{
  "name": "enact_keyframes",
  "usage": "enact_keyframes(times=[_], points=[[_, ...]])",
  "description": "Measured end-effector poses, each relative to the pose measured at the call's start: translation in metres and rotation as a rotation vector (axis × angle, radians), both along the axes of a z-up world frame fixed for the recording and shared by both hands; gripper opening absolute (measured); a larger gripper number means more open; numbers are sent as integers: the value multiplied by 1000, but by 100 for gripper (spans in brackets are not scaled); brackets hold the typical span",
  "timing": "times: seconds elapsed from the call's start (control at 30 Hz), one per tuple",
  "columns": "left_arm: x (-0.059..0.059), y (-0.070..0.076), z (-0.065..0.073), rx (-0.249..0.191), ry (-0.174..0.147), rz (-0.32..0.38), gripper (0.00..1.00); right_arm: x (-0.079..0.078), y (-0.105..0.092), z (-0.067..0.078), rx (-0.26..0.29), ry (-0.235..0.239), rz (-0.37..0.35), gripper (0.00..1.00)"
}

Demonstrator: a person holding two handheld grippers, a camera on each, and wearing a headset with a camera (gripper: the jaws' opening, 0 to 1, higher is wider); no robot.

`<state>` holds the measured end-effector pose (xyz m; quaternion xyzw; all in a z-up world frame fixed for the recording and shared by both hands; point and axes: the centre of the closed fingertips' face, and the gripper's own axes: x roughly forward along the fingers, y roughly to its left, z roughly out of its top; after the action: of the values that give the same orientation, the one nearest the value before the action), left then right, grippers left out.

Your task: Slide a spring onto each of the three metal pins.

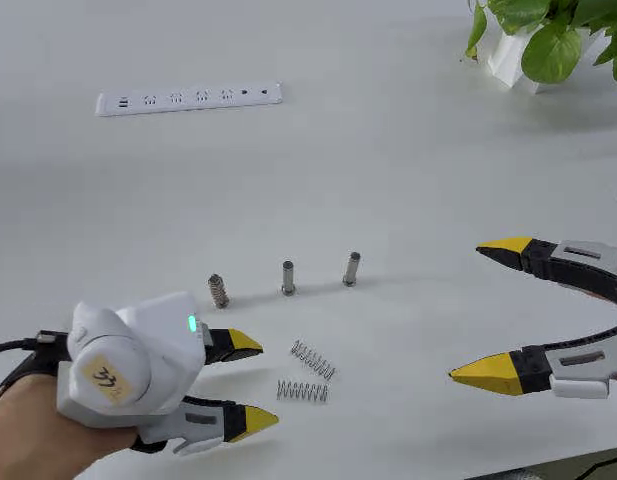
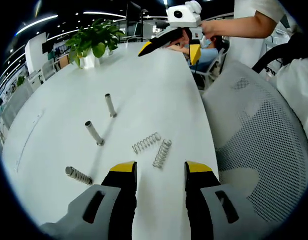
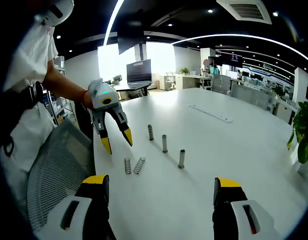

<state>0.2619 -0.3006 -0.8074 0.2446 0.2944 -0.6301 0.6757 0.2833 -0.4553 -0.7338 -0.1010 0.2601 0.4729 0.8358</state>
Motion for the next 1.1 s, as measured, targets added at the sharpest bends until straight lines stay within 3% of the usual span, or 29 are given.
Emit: enact_keyframes(times=[0.23,0.43,0.53,0.67,0.87,1.1], points=[[0,-8,-15,52,-15,-43,26,-2,-3,-3,2,4,-2,86],[2,-6,-31,127,-37,-73,18,-4,-3,-5,5,4,-12,84],[0,-9,-31,121,-29,-81,18,-5,-3,-6,6,4,-17,84],[-1,-10,-37,147,-37,-104,17,-7,-4,-7,5,6,-20,83],[-3,-12,-39,188,-69,-157,15,-8,-5,-7,7,8,-27,82],[-3,-13,-40,220,-63,-179,11,-7,-5,-8,10,6,-34,81]])
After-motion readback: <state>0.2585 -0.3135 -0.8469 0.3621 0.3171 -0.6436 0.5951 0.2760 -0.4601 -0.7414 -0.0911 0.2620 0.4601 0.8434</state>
